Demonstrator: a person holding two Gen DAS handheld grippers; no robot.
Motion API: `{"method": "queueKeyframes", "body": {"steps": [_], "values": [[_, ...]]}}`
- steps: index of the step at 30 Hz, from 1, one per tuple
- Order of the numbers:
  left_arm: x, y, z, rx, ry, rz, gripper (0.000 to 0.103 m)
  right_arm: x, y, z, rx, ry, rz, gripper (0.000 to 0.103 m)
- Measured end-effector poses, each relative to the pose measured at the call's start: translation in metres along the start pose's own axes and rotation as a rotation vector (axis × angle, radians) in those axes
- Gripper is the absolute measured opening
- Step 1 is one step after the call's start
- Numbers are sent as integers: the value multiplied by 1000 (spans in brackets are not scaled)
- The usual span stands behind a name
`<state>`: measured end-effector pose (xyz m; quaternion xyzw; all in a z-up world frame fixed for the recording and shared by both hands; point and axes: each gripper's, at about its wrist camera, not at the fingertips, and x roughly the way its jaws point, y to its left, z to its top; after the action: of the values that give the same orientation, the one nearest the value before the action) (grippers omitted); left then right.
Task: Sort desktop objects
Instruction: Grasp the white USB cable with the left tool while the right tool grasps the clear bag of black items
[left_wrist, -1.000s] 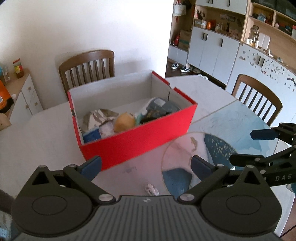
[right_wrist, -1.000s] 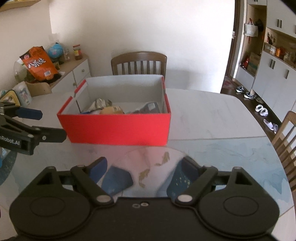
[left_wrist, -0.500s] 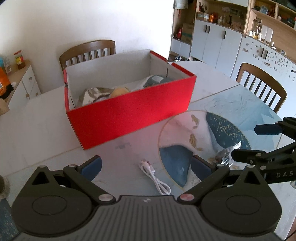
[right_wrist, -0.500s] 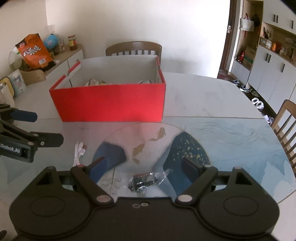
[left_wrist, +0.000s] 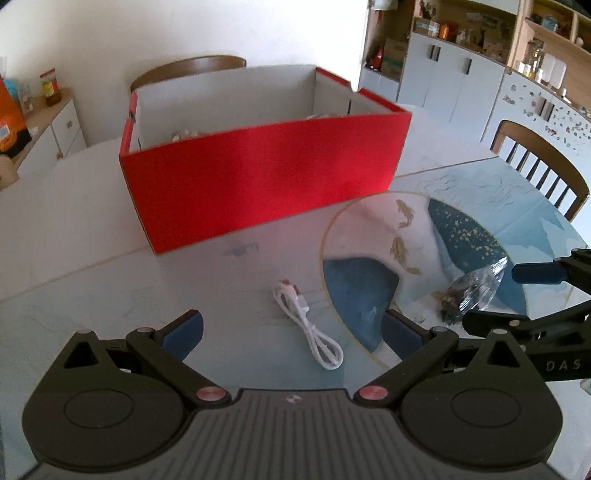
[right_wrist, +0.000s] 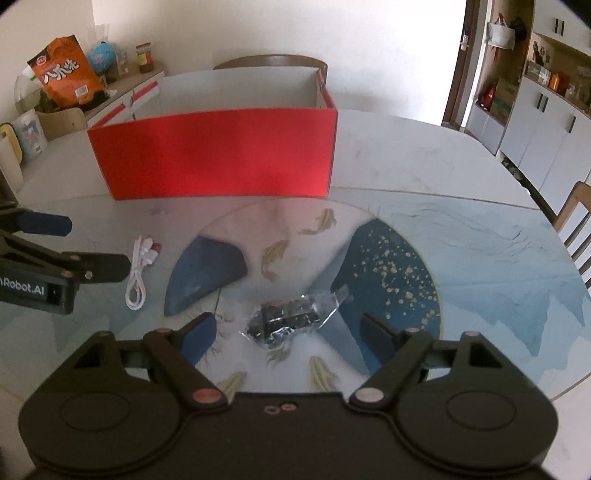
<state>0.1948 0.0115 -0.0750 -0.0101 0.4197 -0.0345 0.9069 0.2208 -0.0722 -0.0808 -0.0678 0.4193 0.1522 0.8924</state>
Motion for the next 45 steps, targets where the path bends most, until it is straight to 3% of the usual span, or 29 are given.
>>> {"method": "queueKeyframes", "body": {"steps": [12,18,21,24,27,31,33,38,40,43,45], "values": [[17,-1,-7,-21,10,-10,98,19,-4,-6,5,33,9,80],[23,-5,-9,-8,17,-7,84,25,-6,-7,5,45,5,70],[25,-6,-9,-8,18,0,69,28,-7,-7,7,49,8,62],[28,-6,-8,-8,25,4,67,30,-6,-6,3,51,7,58],[30,-5,-7,-10,27,4,59,31,-5,-5,-2,47,2,59],[31,-4,-7,-7,26,10,55,33,-5,-3,-4,38,2,69],[32,-4,-6,-9,24,14,51,34,-6,-3,0,33,7,69],[32,-4,-4,1,22,19,33,39,-6,0,-3,41,15,53],[32,-3,-4,-1,22,19,32,40,-6,0,-8,40,14,51],[33,-3,-3,-2,22,16,20,41,-6,1,-2,40,16,46],[33,-1,-2,-13,22,16,18,41,-5,2,-4,42,16,45]]}}
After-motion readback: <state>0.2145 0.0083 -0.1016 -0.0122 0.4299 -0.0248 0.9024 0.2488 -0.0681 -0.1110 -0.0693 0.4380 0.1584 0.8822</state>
